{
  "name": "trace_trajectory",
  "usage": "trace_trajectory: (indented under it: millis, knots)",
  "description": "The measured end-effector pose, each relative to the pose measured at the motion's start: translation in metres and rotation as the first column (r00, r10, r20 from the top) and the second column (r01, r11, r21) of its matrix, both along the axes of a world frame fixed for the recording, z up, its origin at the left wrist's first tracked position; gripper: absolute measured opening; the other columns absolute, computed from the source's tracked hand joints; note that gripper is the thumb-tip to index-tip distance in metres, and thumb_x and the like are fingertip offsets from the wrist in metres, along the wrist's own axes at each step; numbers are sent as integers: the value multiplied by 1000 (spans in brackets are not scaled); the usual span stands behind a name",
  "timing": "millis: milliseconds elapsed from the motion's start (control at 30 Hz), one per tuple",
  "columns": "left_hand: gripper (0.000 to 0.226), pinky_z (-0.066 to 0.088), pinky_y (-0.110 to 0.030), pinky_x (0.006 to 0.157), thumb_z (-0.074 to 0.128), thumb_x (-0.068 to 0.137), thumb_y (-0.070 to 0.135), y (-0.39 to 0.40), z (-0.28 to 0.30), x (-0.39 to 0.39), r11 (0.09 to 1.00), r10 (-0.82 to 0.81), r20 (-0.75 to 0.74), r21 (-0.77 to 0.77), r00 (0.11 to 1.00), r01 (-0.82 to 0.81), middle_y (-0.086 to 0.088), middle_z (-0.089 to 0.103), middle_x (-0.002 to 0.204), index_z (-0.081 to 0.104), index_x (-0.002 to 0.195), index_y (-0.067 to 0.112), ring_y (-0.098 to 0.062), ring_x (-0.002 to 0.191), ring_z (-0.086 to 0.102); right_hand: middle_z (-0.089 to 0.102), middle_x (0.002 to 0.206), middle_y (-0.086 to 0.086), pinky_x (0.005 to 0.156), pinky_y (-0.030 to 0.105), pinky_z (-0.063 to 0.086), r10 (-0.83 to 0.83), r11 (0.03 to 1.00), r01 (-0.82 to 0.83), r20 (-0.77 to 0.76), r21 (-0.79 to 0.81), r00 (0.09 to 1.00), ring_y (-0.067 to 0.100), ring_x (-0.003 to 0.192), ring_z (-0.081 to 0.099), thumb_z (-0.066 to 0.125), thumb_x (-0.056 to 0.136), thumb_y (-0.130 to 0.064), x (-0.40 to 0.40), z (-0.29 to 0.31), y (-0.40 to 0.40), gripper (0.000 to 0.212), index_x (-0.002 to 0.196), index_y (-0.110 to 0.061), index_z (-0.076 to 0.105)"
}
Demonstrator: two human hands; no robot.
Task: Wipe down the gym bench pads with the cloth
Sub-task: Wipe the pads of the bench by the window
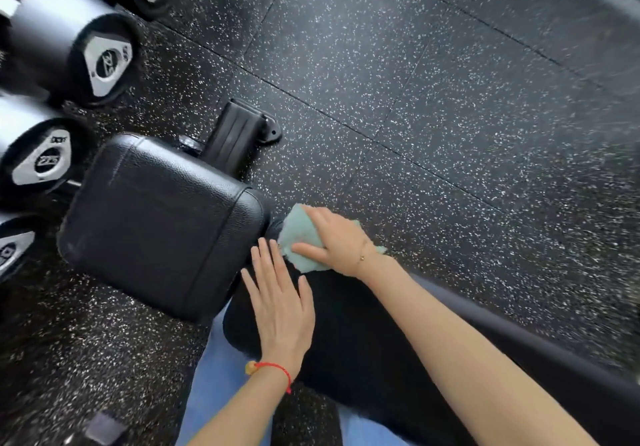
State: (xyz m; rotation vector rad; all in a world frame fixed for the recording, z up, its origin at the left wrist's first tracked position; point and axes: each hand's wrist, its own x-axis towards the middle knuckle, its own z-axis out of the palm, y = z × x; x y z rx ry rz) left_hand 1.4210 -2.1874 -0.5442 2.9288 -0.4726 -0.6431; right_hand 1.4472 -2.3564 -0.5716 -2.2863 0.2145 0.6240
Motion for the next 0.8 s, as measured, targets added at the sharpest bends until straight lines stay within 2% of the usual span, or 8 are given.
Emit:
trace_trajectory:
  millis: [100,267,333,400,533,600,700,800]
  knots:
    - [70,12,-54,120,30,98,31,-8,-5,-10,996,76,29,52,997,-77,-14,-4,163,1,154,3,-28,151,-2,40,148,4,104,36,37,-15,998,13,32,58,999,23,129,45,50,90,-61,-22,2,-15,79,151,-17,26]
    - [68,11,-54,120,27,97,29,-13,-13,-16,991,72,94,103,993,-82,-15,-2,163,1,154,3,-30,151,0,39,149,-7,108,38,37,-43,999,43,-93,-1,995,16,132,43,35,86,-76,-183,16,-100,83,151,-24,25]
    - [68,11,-54,120,26,96,29,-13,-15,-17,990,70,110,115,991,-82,-15,-1,163,1,154,3,-30,151,1,38,150,-9,109,38,36,-63,998,59,-133,-32,989,14,134,42,32,86,-79,-225,20,-123,84,151,-26,25]
    - [69,12,-55,119,26,95,28,-15,-16,-16,990,73,118,113,990,-86,-15,1,163,2,154,3,-30,151,2,41,149,-5,110,36,34,-52,997,45,-103,-63,993,17,135,42,33,84,-79,-213,17,-115,87,150,-22,27]
    - [68,14,-55,119,24,94,29,-12,-19,-17,990,78,130,103,988,-92,-16,4,163,4,154,3,-31,151,4,45,144,6,98,40,38,-22,998,26,70,-54,997,27,125,48,48,88,-67,-83,-1,-37,81,148,-16,29]
    - [68,16,-55,118,23,95,29,-10,-19,-17,992,61,130,102,990,-74,-16,3,163,4,154,3,-31,151,4,47,141,8,94,41,41,-33,999,34,41,-31,999,29,121,51,49,89,-65,-35,-8,-13,79,148,-17,27]
    - [66,18,-54,118,21,98,30,-11,-13,-23,994,49,135,92,990,-62,-15,1,163,2,154,3,-30,151,4,46,143,6,100,41,40,-20,1000,21,72,-4,997,29,125,49,51,91,-60,-62,-2,-26,77,150,-16,28]
    - [67,15,-52,120,23,99,31,-25,-5,-44,998,-5,115,65,993,-2,-14,-4,163,-3,154,4,-28,151,0,45,146,0,103,38,38,-72,996,76,67,-48,995,23,128,48,52,91,-59,-159,11,-76,73,147,-16,35]
